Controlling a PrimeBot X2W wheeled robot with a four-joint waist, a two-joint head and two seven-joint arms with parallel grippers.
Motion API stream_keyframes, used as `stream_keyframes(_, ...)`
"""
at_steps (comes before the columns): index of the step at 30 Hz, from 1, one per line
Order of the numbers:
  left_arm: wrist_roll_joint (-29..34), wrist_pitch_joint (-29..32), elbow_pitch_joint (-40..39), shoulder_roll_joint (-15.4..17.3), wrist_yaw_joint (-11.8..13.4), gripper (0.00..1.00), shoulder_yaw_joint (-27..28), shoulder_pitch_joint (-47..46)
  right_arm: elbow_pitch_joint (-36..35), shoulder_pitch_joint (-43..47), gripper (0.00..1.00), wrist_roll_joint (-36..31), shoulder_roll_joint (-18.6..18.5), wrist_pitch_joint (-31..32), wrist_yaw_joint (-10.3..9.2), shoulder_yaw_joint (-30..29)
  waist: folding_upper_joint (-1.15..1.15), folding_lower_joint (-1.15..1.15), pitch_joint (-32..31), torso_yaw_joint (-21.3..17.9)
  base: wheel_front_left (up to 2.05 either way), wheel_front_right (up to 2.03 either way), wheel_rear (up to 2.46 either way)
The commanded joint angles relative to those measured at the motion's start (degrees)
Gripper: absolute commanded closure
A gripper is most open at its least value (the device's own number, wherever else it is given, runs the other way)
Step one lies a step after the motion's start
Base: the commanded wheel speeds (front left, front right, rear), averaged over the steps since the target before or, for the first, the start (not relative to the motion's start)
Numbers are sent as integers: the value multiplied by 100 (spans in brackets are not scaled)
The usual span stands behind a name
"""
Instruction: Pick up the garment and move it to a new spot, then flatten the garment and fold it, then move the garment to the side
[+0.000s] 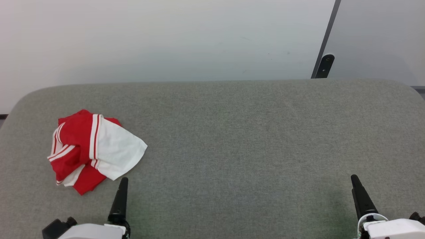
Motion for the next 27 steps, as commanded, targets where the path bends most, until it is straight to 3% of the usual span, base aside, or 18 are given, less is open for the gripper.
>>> stream_keyframes(1,257,-54,-134,16,-6,0,20,-38,-108,-19,0,-238,-88,-61,4,48,0,0,-1,3,0,0,0)
stream_keyframes(15,2127,-359,-411,3,-4,0,-145,178,-131,96,0,-1998,-176,-350,4,163,0,0,-10,23,0,0,0)
stream_keyframes(27,3436,-584,-613,24,158,0,-322,283,-412,164,0,-3451,-152,-398,4,198,0,0,23,23,0,0,0)
